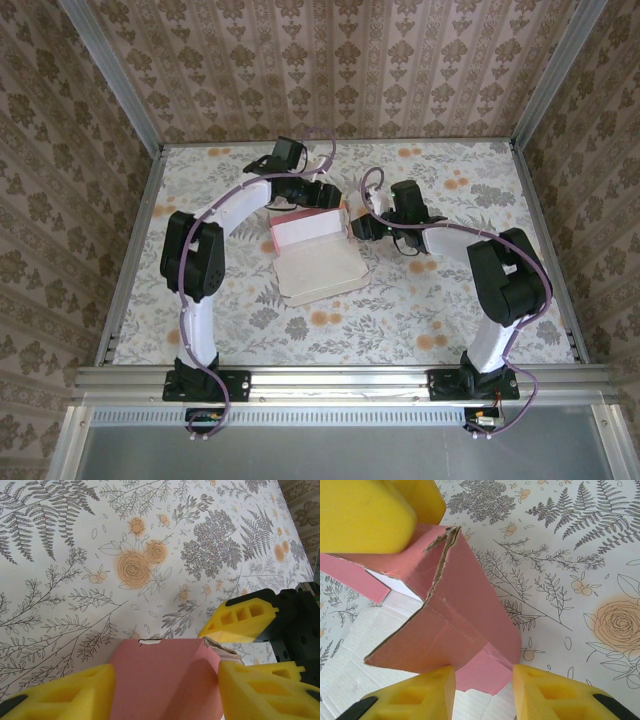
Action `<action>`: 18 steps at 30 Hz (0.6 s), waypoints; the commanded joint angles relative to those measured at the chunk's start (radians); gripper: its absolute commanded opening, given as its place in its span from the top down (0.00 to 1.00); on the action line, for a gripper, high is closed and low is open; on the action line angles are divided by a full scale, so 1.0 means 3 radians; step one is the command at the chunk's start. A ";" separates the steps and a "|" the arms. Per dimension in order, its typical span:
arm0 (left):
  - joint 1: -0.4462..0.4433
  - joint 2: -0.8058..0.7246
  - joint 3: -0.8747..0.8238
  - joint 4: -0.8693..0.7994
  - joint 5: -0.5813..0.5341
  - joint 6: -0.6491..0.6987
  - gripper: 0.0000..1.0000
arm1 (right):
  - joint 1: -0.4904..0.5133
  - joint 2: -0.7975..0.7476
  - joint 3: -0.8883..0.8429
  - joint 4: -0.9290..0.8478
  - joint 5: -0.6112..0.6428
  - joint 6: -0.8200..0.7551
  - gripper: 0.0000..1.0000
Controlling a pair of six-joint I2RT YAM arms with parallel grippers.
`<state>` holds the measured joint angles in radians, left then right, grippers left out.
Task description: Fold the paper box
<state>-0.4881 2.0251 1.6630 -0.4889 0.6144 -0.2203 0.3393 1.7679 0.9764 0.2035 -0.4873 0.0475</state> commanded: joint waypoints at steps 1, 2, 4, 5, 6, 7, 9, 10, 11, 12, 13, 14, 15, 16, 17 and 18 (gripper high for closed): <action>0.0037 0.0029 0.0089 -0.0119 0.0074 0.0080 0.45 | 0.0059 0.0050 0.0072 0.0032 -0.0058 -0.0041 0.64; 0.0046 0.0036 0.0094 -0.0124 0.0074 0.0084 0.48 | 0.0072 0.0052 0.0064 0.0037 -0.0053 -0.0040 0.65; 0.0042 0.0040 0.0102 -0.0142 0.0185 0.0103 0.50 | 0.0094 0.0050 0.0051 0.0052 -0.0043 -0.0038 0.65; 0.0042 0.0050 0.0106 -0.0147 0.0202 0.0105 0.50 | 0.0102 0.0051 0.0050 0.0058 -0.0033 -0.0036 0.65; 0.0042 0.0058 0.0109 -0.0150 0.0217 0.0107 0.51 | 0.0112 0.0049 0.0054 0.0058 -0.0031 -0.0036 0.65; 0.0047 0.0070 0.0114 -0.0150 0.0235 0.0114 0.51 | 0.0116 0.0055 0.0061 0.0056 -0.0023 -0.0038 0.65; 0.0051 0.0103 0.0130 -0.0145 0.0310 0.0123 0.51 | 0.0128 0.0064 0.0093 0.0043 -0.0012 -0.0050 0.65; 0.0051 0.0127 0.0150 -0.0152 0.0374 0.0126 0.51 | 0.0140 0.0079 0.0112 0.0043 0.0003 -0.0056 0.65; 0.0050 0.0153 0.0176 -0.0167 0.0407 0.0131 0.51 | 0.0137 0.0086 0.0133 0.0034 0.0021 -0.0064 0.65; 0.0050 0.0175 0.0202 -0.0191 0.0421 0.0130 0.51 | 0.0142 0.0100 0.0150 0.0029 0.0052 -0.0067 0.65; 0.0048 0.0188 0.0223 -0.0210 0.0435 0.0136 0.51 | 0.0142 0.0119 0.0175 0.0025 0.0081 -0.0076 0.65; 0.0056 0.0198 0.0238 -0.0223 0.0441 0.0140 0.51 | 0.0150 0.0133 0.0192 0.0027 0.0098 -0.0081 0.65; 0.0053 0.0206 0.0252 -0.0234 0.0449 0.0145 0.52 | 0.0147 0.0144 0.0208 0.0033 0.0118 -0.0081 0.65; 0.0059 0.0219 0.0269 -0.0254 0.0461 0.0155 0.52 | 0.0147 0.0160 0.0228 0.0040 0.0126 -0.0082 0.65; 0.0065 0.0229 0.0290 -0.0274 0.0477 0.0166 0.52 | 0.0147 0.0177 0.0249 0.0043 0.0126 -0.0082 0.65; 0.0067 0.0248 0.0315 -0.0295 0.0497 0.0174 0.52 | 0.0153 0.0186 0.0266 0.0043 0.0116 -0.0080 0.65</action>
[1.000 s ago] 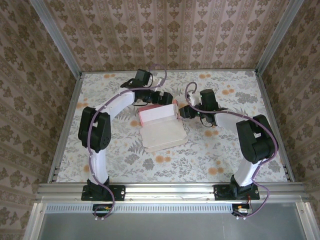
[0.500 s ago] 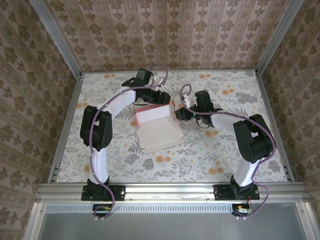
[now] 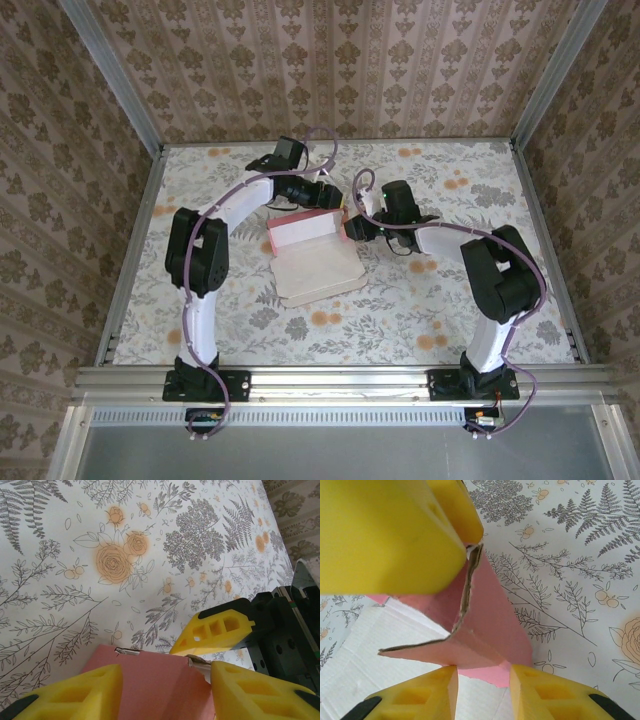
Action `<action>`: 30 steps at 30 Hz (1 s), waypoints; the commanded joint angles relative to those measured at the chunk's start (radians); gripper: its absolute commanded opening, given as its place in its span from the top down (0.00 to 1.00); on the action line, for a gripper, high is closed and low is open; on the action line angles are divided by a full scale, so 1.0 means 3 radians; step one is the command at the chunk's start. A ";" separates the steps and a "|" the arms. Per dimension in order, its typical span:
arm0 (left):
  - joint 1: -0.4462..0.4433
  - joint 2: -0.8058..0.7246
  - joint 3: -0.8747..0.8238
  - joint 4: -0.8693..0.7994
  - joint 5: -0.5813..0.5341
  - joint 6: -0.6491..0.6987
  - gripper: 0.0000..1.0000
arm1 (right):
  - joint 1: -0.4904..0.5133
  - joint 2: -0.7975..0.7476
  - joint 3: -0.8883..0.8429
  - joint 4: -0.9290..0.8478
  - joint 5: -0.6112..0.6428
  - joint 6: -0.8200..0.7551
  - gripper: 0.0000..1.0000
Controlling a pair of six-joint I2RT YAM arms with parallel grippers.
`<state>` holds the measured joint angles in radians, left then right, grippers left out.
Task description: Fold the paper box
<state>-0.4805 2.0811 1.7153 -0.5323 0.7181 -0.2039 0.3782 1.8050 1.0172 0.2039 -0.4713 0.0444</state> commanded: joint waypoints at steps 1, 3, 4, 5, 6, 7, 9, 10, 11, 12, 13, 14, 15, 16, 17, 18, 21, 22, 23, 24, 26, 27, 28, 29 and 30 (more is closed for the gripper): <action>0.0047 0.0080 0.0168 -0.0173 0.0174 0.0128 0.52 | 0.0027 0.0075 0.0150 0.0042 0.0054 -0.0066 0.66; 0.0060 0.0117 0.0206 -0.0196 0.0227 0.0138 0.56 | 0.0048 0.0094 0.0187 0.0037 0.0054 -0.0068 0.66; 0.0059 0.0136 0.0230 -0.0202 0.0262 0.0134 0.57 | 0.0055 0.0100 0.0203 0.0036 0.0051 -0.0067 0.66; 0.0059 0.0154 0.0249 -0.0216 0.0307 0.0137 0.58 | 0.0067 0.0117 0.0213 0.0046 0.0057 -0.0069 0.66; 0.0058 0.0167 0.0268 -0.0228 0.0337 0.0142 0.58 | 0.0080 0.0122 0.0219 0.0046 0.0058 -0.0066 0.66; 0.0058 0.0180 0.0291 -0.0248 0.0369 0.0152 0.59 | 0.0090 0.0136 0.0240 0.0042 0.0066 -0.0066 0.66; 0.0147 0.0209 0.0337 -0.0288 0.0420 0.0172 0.60 | 0.0109 0.0161 0.0265 0.0026 0.0098 -0.0079 0.66; 0.0158 0.0228 0.0366 -0.0327 0.0450 0.0186 0.60 | 0.0122 0.0178 0.0273 0.0029 0.0117 -0.0081 0.66; 0.0162 0.0247 0.0390 -0.0358 0.0480 0.0197 0.61 | 0.0134 0.0191 0.0284 0.0032 0.0128 -0.0074 0.66; 0.0165 0.0264 0.0414 -0.0384 0.0502 0.0211 0.60 | 0.0137 0.0201 0.0290 0.0035 0.0145 -0.0074 0.67; 0.0171 0.0286 0.0437 -0.0410 0.0532 0.0226 0.61 | 0.0147 0.0206 0.0291 0.0050 0.0178 -0.0071 0.67; 0.0184 0.0309 0.0456 -0.0432 0.0562 0.0229 0.61 | 0.0155 0.0215 0.0293 0.0065 0.0212 -0.0067 0.68; 0.0185 0.0329 0.0480 -0.0448 0.0589 0.0237 0.61 | 0.0163 0.0221 0.0293 0.0077 0.0236 -0.0061 0.68; 0.0200 0.0353 0.0497 -0.0465 0.0635 0.0244 0.63 | 0.0170 0.0223 0.0301 0.0091 0.0254 -0.0050 0.69; 0.0209 0.0373 0.0518 -0.0482 0.0677 0.0245 0.64 | 0.0178 0.0231 0.0309 0.0100 0.0266 -0.0047 0.69; 0.0221 0.0398 0.0544 -0.0501 0.0725 0.0250 0.64 | 0.0189 0.0240 0.0323 0.0105 0.0281 -0.0048 0.69; 0.0247 0.0451 0.0622 -0.0554 0.0846 0.0264 0.67 | 0.0216 0.0280 0.0375 0.0102 0.0307 -0.0054 0.70; 0.0247 0.0465 0.0650 -0.0596 0.0869 0.0291 0.67 | 0.0226 0.0291 0.0393 0.0102 0.0309 -0.0055 0.70; 0.0247 0.0479 0.0680 -0.0633 0.0890 0.0314 0.67 | 0.0228 0.0297 0.0411 0.0103 0.0308 -0.0056 0.70; 0.0247 0.0496 0.0710 -0.0670 0.0916 0.0335 0.68 | 0.0236 0.0307 0.0428 0.0103 0.0303 -0.0056 0.70; 0.0247 0.0532 0.0762 -0.0738 0.0971 0.0375 0.70 | 0.0242 0.0325 0.0453 0.0106 0.0295 -0.0052 0.70; 0.0252 0.0550 0.0783 -0.0760 0.1009 0.0391 0.71 | 0.0250 0.0338 0.0475 0.0093 0.0294 -0.0056 0.70; 0.0252 0.0566 0.0801 -0.0779 0.1052 0.0410 0.71 | 0.0252 0.0344 0.0490 0.0092 0.0293 -0.0059 0.71; 0.0261 0.0586 0.0820 -0.0796 0.1094 0.0423 0.71 | 0.0253 0.0350 0.0497 0.0097 0.0303 -0.0060 0.71; 0.0262 0.0598 0.0834 -0.0814 0.1126 0.0438 0.71 | 0.0253 0.0358 0.0505 0.0098 0.0317 -0.0062 0.70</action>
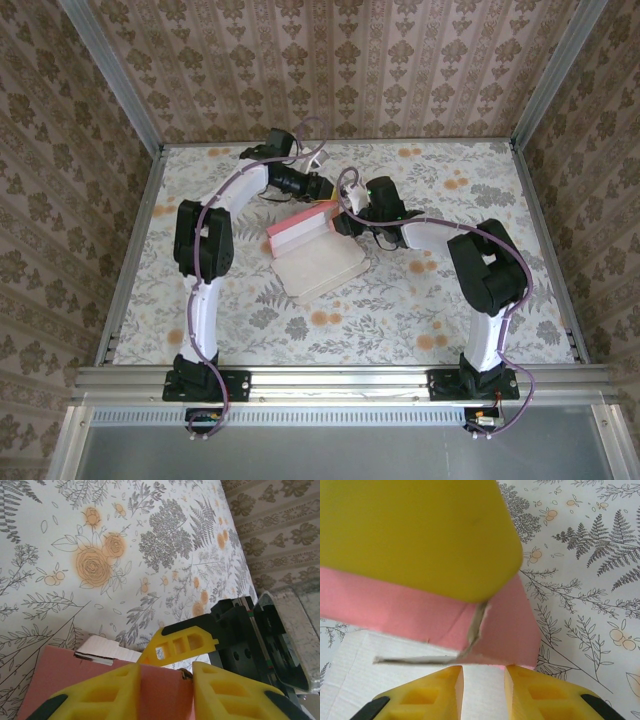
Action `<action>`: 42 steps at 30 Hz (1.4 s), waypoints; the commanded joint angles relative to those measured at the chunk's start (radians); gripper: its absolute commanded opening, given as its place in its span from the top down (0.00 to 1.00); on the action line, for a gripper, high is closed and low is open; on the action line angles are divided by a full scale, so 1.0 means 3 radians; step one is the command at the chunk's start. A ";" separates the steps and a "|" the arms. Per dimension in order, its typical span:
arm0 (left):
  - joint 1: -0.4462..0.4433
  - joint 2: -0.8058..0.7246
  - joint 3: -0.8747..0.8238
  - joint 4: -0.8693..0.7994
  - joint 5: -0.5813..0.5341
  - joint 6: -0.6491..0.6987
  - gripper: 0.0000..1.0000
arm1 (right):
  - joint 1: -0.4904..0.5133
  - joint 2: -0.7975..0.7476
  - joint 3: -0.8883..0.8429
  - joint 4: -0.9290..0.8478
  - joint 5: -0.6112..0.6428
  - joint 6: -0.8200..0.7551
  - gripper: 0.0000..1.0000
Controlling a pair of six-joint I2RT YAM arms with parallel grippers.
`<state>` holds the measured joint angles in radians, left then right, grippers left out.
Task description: Fold the paper box
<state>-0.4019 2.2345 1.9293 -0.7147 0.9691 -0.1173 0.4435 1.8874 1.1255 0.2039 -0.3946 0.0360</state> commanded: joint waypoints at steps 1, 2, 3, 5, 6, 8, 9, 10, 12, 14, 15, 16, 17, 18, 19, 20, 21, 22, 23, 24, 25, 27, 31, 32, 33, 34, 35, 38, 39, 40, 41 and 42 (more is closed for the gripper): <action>0.0000 0.0110 0.0150 -0.0245 0.0319 0.0174 0.71 | 0.0041 0.0085 0.0149 0.0110 0.0076 -0.0034 0.70; 0.0005 0.0131 0.0184 -0.0286 0.0352 0.0198 0.71 | 0.0042 0.0090 0.0150 0.0127 0.0095 -0.0032 0.69; 0.0009 0.0151 0.0213 -0.0310 0.0380 0.0218 0.71 | 0.0040 0.0087 0.0150 0.0138 0.0111 -0.0029 0.69; 0.0018 0.0209 0.0303 -0.0383 0.0459 0.0243 0.71 | 0.0046 0.0092 0.0141 0.0187 0.0179 -0.0023 0.69; 0.0022 0.0242 0.0343 -0.0414 0.0495 0.0258 0.71 | 0.0046 0.0094 0.0130 0.0221 0.0211 -0.0013 0.69; 0.0028 0.0313 0.0453 -0.0509 0.0550 0.0290 0.70 | 0.0046 0.0097 0.0115 0.0289 0.0259 0.0002 0.68; 0.0026 0.0353 0.0515 -0.0579 0.0555 0.0330 0.69 | 0.0046 0.0096 0.0110 0.0306 0.0287 0.0007 0.68; 0.0029 0.0388 0.0577 -0.0646 0.0549 0.0357 0.67 | 0.0046 0.0096 0.0104 0.0327 0.0313 0.0013 0.68; 0.0049 0.0440 0.0648 -0.0699 0.0533 0.0375 0.65 | 0.0046 0.0099 0.0093 0.0360 0.0352 0.0018 0.68; 0.0071 0.0462 0.0700 -0.0714 0.0533 0.0367 0.63 | 0.0046 0.0101 0.0102 0.0353 0.0357 0.0019 0.68; 0.0084 0.0462 0.0714 -0.0707 0.0523 0.0355 0.61 | 0.0046 0.0103 0.0105 0.0346 0.0350 0.0019 0.68; 0.0087 0.0462 0.0742 -0.0706 0.0497 0.0345 0.59 | 0.0046 0.0108 0.0109 0.0338 0.0347 0.0019 0.68; 0.0092 0.0466 0.0772 -0.0714 0.0456 0.0344 0.56 | 0.0046 0.0113 0.0111 0.0333 0.0354 0.0018 0.68; 0.0097 0.0476 0.0814 -0.0731 0.0426 0.0352 0.54 | 0.0048 0.0115 0.0118 0.0338 0.0354 0.0018 0.68; 0.0098 0.0499 0.0869 -0.0774 0.0398 0.0371 0.51 | 0.0046 0.0125 0.0126 0.0334 0.0354 0.0020 0.68; 0.0098 0.0529 0.0943 -0.0829 0.0370 0.0395 0.49 | 0.0046 0.0131 0.0134 0.0328 0.0350 0.0023 0.68; 0.0103 0.0563 0.1004 -0.0874 0.0345 0.0414 0.48 | 0.0048 0.0136 0.0139 0.0326 0.0354 0.0025 0.68; 0.0107 0.0604 0.1079 -0.0930 0.0310 0.0438 0.46 | 0.0046 0.0140 0.0147 0.0327 0.0353 0.0034 0.68; 0.0111 0.0642 0.1134 -0.0965 0.0298 0.0450 0.45 | 0.0046 0.0146 0.0153 0.0321 0.0354 0.0036 0.68; 0.0112 0.0669 0.1170 -0.0978 0.0303 0.0452 0.44 | 0.0047 0.0151 0.0162 0.0305 0.0347 0.0033 0.68; 0.0111 0.0684 0.1189 -0.0979 0.0303 0.0453 0.42 | 0.0048 0.0153 0.0168 0.0305 0.0349 0.0030 0.68; 0.0111 0.0707 0.1213 -0.0972 0.0323 0.0452 0.38 | 0.0046 0.0166 0.0188 0.0286 0.0339 0.0026 0.68; 0.0111 0.0736 0.1231 -0.0958 0.0325 0.0472 0.34 | 0.0046 0.0178 0.0230 0.0247 0.0321 0.0014 0.68; 0.0111 0.0748 0.1234 -0.0947 0.0342 0.0463 0.34 | 0.0048 0.0182 0.0236 0.0248 0.0309 0.0008 0.68; 0.0112 0.0761 0.1243 -0.0947 0.0369 0.0462 0.34 | 0.0046 0.0179 0.0239 0.0246 0.0303 0.0008 0.68; 0.0112 0.0776 0.1251 -0.0946 0.0424 0.0458 0.33 | 0.0048 0.0187 0.0247 0.0250 0.0298 0.0005 0.68; 0.0107 0.0788 0.1254 -0.0944 0.0473 0.0454 0.32 | 0.0046 0.0186 0.0247 0.0250 0.0293 0.0003 0.68; 0.0102 0.0810 0.1271 -0.0971 0.0559 0.0475 0.31 | 0.0046 0.0197 0.0255 0.0265 0.0282 -0.0002 0.68; 0.0105 0.0816 0.1272 -0.0980 0.0584 0.0481 0.31 | 0.0046 0.0198 0.0254 0.0275 0.0281 -0.0003 0.68; 0.0105 0.0829 0.1285 -0.0994 0.0605 0.0490 0.31 | 0.0046 0.0207 0.0252 0.0285 0.0279 -0.0003 0.68; 0.0107 0.0846 0.1298 -0.1017 0.0626 0.0496 0.31 | 0.0046 0.0212 0.0257 0.0287 0.0283 -0.0003 0.68; 0.0107 0.0871 0.1325 -0.1054 0.0651 0.0508 0.31 | 0.0046 0.0217 0.0255 0.0292 0.0277 -0.0001 0.68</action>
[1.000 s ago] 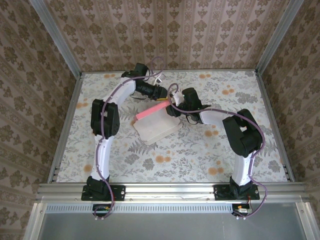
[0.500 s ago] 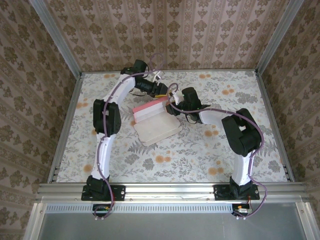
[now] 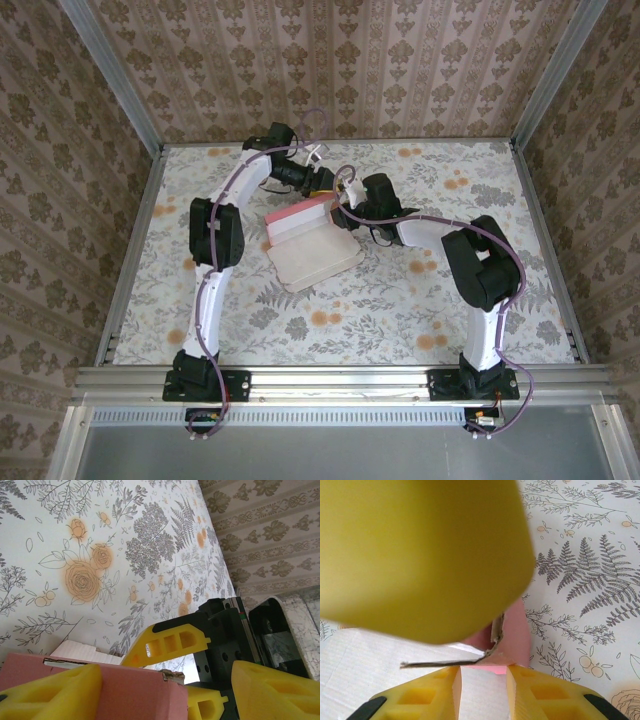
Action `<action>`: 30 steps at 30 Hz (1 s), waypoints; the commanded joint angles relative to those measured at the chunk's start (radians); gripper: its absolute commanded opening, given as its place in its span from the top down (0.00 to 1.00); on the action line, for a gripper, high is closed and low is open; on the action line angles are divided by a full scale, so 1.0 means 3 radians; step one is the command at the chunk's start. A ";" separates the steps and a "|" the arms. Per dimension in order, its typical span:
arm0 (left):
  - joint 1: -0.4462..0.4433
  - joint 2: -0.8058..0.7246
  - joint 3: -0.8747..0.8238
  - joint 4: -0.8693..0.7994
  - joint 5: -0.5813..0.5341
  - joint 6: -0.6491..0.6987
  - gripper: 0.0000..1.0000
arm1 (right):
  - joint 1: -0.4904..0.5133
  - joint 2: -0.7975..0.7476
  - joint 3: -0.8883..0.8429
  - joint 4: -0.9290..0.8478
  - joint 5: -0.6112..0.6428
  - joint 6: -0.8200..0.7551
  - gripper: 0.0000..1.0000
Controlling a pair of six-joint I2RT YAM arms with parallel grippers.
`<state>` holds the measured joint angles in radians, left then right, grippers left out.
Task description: Fold the paper box
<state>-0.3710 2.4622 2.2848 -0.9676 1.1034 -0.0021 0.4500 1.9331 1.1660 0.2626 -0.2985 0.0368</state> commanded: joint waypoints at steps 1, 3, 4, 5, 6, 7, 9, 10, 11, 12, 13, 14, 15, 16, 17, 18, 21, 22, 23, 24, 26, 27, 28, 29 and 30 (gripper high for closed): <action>0.0005 0.0135 0.0177 -0.0249 0.0225 0.0138 0.31 | 0.0024 0.0072 0.0136 0.0101 -0.0038 -0.0005 0.68; 0.0003 0.0188 0.0267 -0.0339 0.0244 0.0165 0.31 | 0.0025 0.0083 0.0143 0.0111 -0.0024 -0.0003 0.68; -0.0001 0.0203 0.0292 -0.0371 0.0244 0.0179 0.31 | 0.0026 0.0086 0.0143 0.0127 -0.0011 -0.0005 0.68; 0.0001 0.0211 0.0301 -0.0389 0.0239 0.0190 0.32 | 0.0025 0.0094 0.0146 0.0145 0.0002 0.0000 0.68; 0.0002 0.0214 0.0299 -0.0394 0.0236 0.0195 0.32 | 0.0024 0.0100 0.0150 0.0160 0.0008 0.0010 0.67; 0.0000 0.0213 0.0297 -0.0395 0.0234 0.0200 0.32 | 0.0026 0.0101 0.0153 0.0177 0.0021 0.0019 0.67; 0.0006 0.0219 0.0304 -0.0392 0.0236 0.0201 0.31 | 0.0024 0.0122 0.0153 0.0242 0.0067 0.0038 0.67; 0.0004 0.0223 0.0307 -0.0394 0.0243 0.0197 0.31 | 0.0023 0.0134 0.0157 0.0275 0.0086 0.0049 0.67; 0.0009 0.0231 0.0311 -0.0394 0.0269 0.0194 0.31 | 0.0024 0.0144 0.0153 0.0310 0.0104 0.0063 0.66; 0.0011 0.0238 0.0314 -0.0395 0.0289 0.0192 0.31 | 0.0024 0.0149 0.0147 0.0346 0.0115 0.0079 0.66; 0.0015 0.0243 0.0322 -0.0396 0.0316 0.0191 0.31 | 0.0023 0.0149 0.0144 0.0382 0.0118 0.0101 0.66; 0.0015 0.0245 0.0330 -0.0397 0.0327 0.0191 0.31 | 0.0024 0.0155 0.0138 0.0417 0.0128 0.0119 0.66; 0.0015 0.0245 0.0334 -0.0400 0.0336 0.0186 0.31 | 0.0024 0.0161 0.0133 0.0451 0.0136 0.0134 0.66; 0.0016 0.0250 0.0335 -0.0397 0.0339 0.0186 0.30 | 0.0027 0.0163 0.0120 0.0496 0.0141 0.0151 0.66; 0.0015 0.0259 0.0343 -0.0404 0.0341 0.0183 0.30 | 0.0024 0.0163 0.0104 0.0542 0.0136 0.0168 0.66; 0.0019 0.0264 0.0351 -0.0417 0.0336 0.0190 0.30 | 0.0024 0.0158 0.0087 0.0584 0.0136 0.0184 0.67; 0.0030 0.0290 0.0364 -0.0427 0.0326 0.0194 0.29 | 0.0024 0.0145 0.0072 0.0620 0.0106 0.0210 0.66; 0.0035 0.0298 0.0369 -0.0418 0.0316 0.0182 0.28 | 0.0024 0.0139 0.0062 0.0622 0.0105 0.0215 0.66; 0.0041 0.0299 0.0378 -0.0410 0.0289 0.0171 0.27 | 0.0024 0.0137 0.0051 0.0629 0.0105 0.0215 0.66; 0.0045 0.0297 0.0381 -0.0401 0.0264 0.0163 0.27 | 0.0024 0.0128 0.0051 0.0620 0.0110 0.0215 0.66; 0.0048 0.0283 0.0412 -0.0381 0.0160 0.0131 0.25 | 0.0024 0.0124 0.0056 0.0558 0.0121 0.0202 0.66; 0.0050 0.0276 0.0430 -0.0377 0.0096 0.0118 0.24 | 0.0023 0.0124 0.0051 0.0547 0.0128 0.0200 0.66; 0.0055 0.0278 0.0463 -0.0375 0.0027 0.0111 0.23 | 0.0022 0.0117 0.0032 0.0534 0.0137 0.0208 0.66; 0.0060 0.0272 0.0482 -0.0363 -0.0067 0.0080 0.21 | 0.0024 0.0103 0.0015 0.0520 0.0165 0.0228 0.66; 0.0068 0.0265 0.0491 -0.0337 -0.0165 0.0048 0.19 | 0.0024 0.0100 0.0035 0.0411 0.0222 0.0275 0.66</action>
<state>-0.3527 2.5210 2.3947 -1.0443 1.1309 0.0246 0.4500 1.9724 1.1763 0.3458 -0.2642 0.0898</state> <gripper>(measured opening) 0.794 0.342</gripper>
